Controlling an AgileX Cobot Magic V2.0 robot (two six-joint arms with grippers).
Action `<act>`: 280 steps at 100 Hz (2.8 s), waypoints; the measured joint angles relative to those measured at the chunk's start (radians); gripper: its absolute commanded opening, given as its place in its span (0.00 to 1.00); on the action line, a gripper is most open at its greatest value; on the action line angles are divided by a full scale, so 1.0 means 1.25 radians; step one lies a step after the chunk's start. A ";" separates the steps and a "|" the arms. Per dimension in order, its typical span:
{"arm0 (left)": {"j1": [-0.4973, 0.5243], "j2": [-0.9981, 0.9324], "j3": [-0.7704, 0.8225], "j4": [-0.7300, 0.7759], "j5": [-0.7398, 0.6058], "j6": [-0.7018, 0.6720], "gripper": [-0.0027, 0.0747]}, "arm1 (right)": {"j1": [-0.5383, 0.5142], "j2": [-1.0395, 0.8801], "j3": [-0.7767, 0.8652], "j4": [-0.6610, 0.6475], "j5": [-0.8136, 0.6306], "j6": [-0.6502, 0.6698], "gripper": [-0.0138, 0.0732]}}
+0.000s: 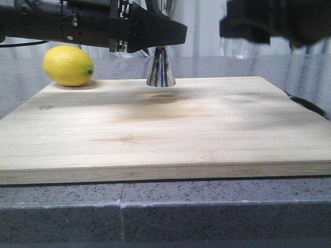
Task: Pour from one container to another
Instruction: 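Reach the right gripper to the glass beaker, grasp and lift it, then tilt the beaker with the right gripper, pouring liquid into the jigger cup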
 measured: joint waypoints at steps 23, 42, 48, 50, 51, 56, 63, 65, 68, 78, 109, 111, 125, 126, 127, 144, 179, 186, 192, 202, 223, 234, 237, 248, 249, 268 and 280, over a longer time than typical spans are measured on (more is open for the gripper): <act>0.000 0.000 0.000 0.000 0.000 0.000 0.32 | 0.000 -0.008 -0.200 -0.098 0.302 0.000 0.47; 0.000 0.000 0.000 0.000 0.000 0.000 0.32 | 0.002 -0.008 -0.316 -0.241 0.429 0.000 0.47; 0.000 0.000 0.000 0.000 0.000 0.000 0.32 | 0.008 -0.008 -0.344 -0.276 0.455 0.000 0.47; 0.000 0.000 0.000 0.000 0.000 0.000 0.32 | 0.010 -0.008 -0.353 -0.289 0.464 0.000 0.47; 0.000 0.000 0.000 0.000 0.000 0.000 0.32 | 0.013 -0.008 -0.356 -0.293 0.466 0.000 0.47; 0.000 0.000 0.000 0.000 0.000 0.000 0.32 | 0.023 -0.008 -0.376 -0.322 0.485 0.000 0.47; 0.000 0.000 0.000 0.000 0.000 0.000 0.32 | 0.040 0.000 -0.408 -0.355 0.518 0.000 0.47; 0.000 0.000 0.000 0.000 0.000 0.000 0.32 | 0.045 0.005 -0.418 -0.361 0.528 0.000 0.47; 0.000 0.000 0.000 0.000 0.000 0.000 0.32 | 0.052 0.012 -0.430 -0.376 0.543 0.000 0.47; 0.000 0.000 0.000 0.000 0.000 0.000 0.32 | 0.075 0.041 -0.473 -0.414 0.595 -0.002 0.47; 0.000 0.000 0.000 0.000 0.000 0.000 0.32 | 0.149 0.105 -0.528 -0.560 0.675 -0.014 0.47; 0.000 0.000 0.000 0.000 0.000 0.000 0.32 | 0.151 0.110 -0.530 -0.570 0.681 -0.015 0.47; 0.000 0.000 0.000 0.000 0.000 0.000 0.32 | 0.169 0.126 -0.534 -0.634 0.706 -0.021 0.47; 0.000 0.000 0.000 0.000 0.000 0.000 0.32 | 0.171 0.126 -0.534 -0.641 0.709 -0.021 0.47; 0.000 0.000 0.000 0.000 0.000 0.000 0.32 | 0.171 0.128 -0.534 -0.644 0.709 -0.023 0.47; 0.000 0.000 0.000 0.000 0.000 0.000 0.32 | 0.189 0.133 -0.535 -0.683 0.732 -0.048 0.47; 0.000 0.000 0.000 0.000 0.000 0.000 0.32 | 0.213 0.133 -0.537 -0.709 0.770 -0.127 0.47; 0.000 0.000 0.000 0.000 0.000 0.000 0.32 | 0.218 0.133 -0.537 -0.728 0.771 -0.131 0.47; 0.000 0.000 0.000 0.000 0.000 0.000 0.32 | 0.223 0.133 -0.537 -0.744 0.771 -0.133 0.47; 0.000 0.000 0.000 0.000 0.000 0.000 0.32 | 0.229 0.133 -0.537 -0.768 0.771 -0.136 0.47; 0.000 0.000 0.000 0.000 0.000 0.000 0.32 | 0.232 0.133 -0.537 -0.798 0.771 -0.147 0.47; 0.000 0.000 0.000 0.000 0.000 0.000 0.32 | 0.232 0.133 -0.537 -0.806 0.771 -0.159 0.47; 0.000 0.000 0.000 0.000 0.000 0.000 0.32 | 0.232 0.133 -0.537 -0.808 0.771 -0.161 0.47; 0.000 0.000 0.000 0.000 0.000 0.000 0.32 | 0.232 0.133 -0.537 -0.821 0.771 -0.166 0.47; 0.000 0.000 0.000 0.000 0.000 0.000 0.32 | 0.232 0.133 -0.537 -0.821 0.771 -0.167 0.47; 0.000 0.000 0.000 0.000 0.000 0.000 0.32 | 0.232 0.133 -0.537 -0.854 0.771 -0.167 0.47; 0.000 0.000 0.000 0.000 0.000 0.000 0.32 | 0.232 0.133 -0.537 -0.875 0.771 -0.171 0.47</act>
